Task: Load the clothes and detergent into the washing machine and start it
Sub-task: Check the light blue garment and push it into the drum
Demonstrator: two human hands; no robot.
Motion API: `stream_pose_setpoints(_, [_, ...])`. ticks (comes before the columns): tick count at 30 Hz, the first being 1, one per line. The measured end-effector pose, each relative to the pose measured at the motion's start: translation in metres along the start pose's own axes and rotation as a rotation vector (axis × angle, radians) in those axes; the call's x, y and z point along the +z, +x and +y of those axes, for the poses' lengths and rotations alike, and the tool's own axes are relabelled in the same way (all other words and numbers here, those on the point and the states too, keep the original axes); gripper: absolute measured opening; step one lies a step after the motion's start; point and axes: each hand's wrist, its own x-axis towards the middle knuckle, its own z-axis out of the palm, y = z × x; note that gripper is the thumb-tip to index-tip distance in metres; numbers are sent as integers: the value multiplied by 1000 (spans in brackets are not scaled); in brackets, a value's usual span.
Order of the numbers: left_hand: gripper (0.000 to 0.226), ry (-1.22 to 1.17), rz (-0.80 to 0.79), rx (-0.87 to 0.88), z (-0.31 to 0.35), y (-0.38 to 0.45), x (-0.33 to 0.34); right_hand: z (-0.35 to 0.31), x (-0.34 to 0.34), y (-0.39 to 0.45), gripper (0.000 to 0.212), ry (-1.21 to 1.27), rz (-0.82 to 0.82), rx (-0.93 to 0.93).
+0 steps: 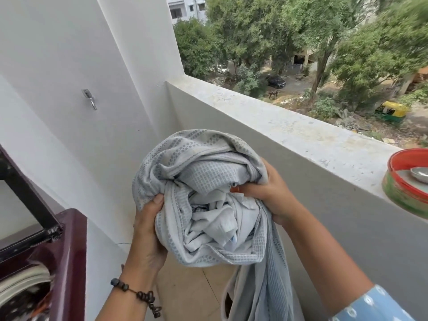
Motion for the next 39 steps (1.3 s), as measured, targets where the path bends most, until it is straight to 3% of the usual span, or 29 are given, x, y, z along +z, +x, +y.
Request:
stream_pose_setpoints(6, [125,246,-198,90,25,2,-19,-12,-11,5,62,-117,-27,-35])
stream_pose_setpoints(9, [128,581,-250,179,53,7,-15,-19,-10,6,64,-290,-100,-46])
stream_pose_setpoints(13, [149,1158,-518,169,62,11,15,-25,9,6,72,-554,-271,-39])
stream_pose_setpoints(15, [150,1288,-612,167,51,11,26,-26,17,7,70,-684,-331,-59])
stream_pose_setpoints(17, [141,1249,-600,188,39,9,26,-28,19,7,68,-769,-349,-81])
stream_pose_setpoints(20, [108,1167,-498,304,26,1,20,-29,20,3,64,-807,-347,-99])
stream_pose_setpoints(25, [76,952,-349,434,23,-5,23,-35,12,2,82,-609,-414,-14])
stream_pose_setpoints(28, [71,790,-325,473,31,-4,22,-33,-1,1,102,-386,-400,55])
stream_pose_setpoints(33, [66,582,-243,530,49,2,15,-11,-23,-10,120,-234,-358,173])
stream_pose_setpoints(39, [62,372,-123,576,62,8,13,19,-16,-21,101,-357,-363,263])
